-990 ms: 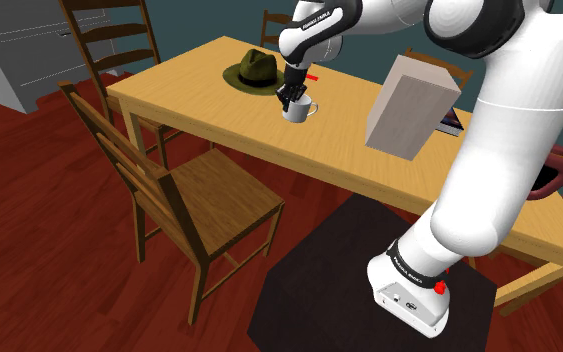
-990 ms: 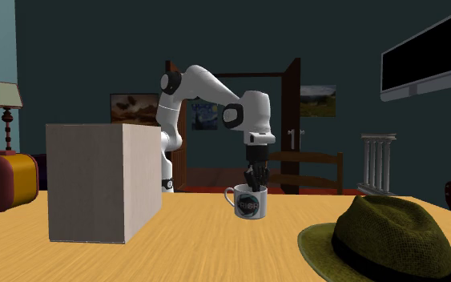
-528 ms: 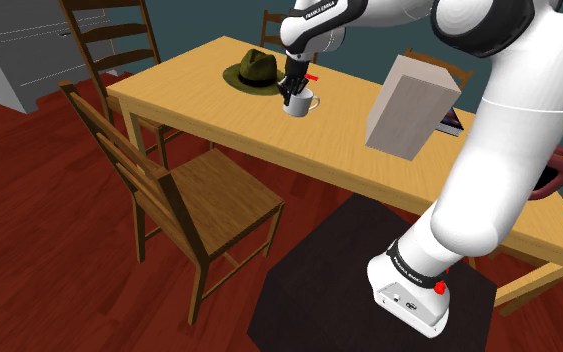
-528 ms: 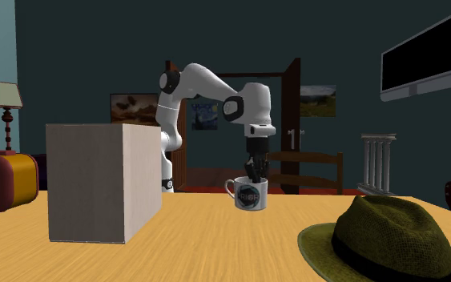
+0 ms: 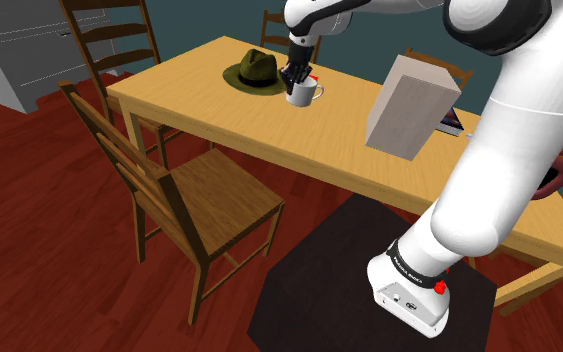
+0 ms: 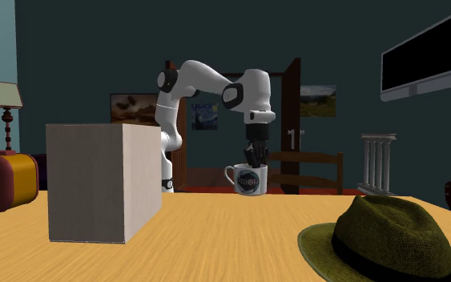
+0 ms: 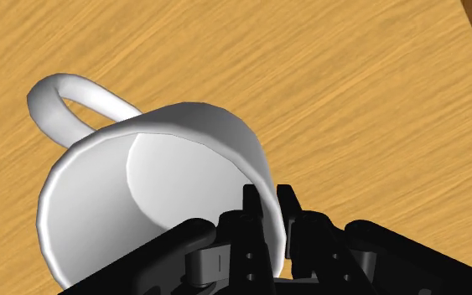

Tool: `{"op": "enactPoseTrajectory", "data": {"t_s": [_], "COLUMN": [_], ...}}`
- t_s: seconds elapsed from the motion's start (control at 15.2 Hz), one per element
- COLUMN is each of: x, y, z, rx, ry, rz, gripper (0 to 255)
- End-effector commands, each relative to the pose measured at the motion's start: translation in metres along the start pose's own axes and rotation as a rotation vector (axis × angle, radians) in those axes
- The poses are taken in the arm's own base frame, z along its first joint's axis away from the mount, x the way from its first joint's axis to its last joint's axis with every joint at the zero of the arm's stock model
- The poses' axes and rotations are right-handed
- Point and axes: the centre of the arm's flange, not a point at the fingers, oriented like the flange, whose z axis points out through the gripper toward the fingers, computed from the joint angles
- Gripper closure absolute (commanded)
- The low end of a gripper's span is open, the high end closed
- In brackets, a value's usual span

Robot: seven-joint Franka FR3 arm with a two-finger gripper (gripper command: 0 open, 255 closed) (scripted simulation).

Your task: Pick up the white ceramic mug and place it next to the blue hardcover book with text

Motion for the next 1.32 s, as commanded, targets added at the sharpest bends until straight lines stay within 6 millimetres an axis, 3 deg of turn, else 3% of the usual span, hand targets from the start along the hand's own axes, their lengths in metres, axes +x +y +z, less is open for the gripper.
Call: {"op": "enactPoseTrajectory", "data": {"t_s": [0.0,0.92,1.25], "x": [0.000,0.004,-0.017], "y": [0.000,0.004,0.067], "z": [-0.010,-0.082,-0.080], "rx": [0.000,0.000,0.000], "ry": [0.000,0.000,0.000], "rz": [0.000,0.000,0.000], "gripper": [255,255,255]}}
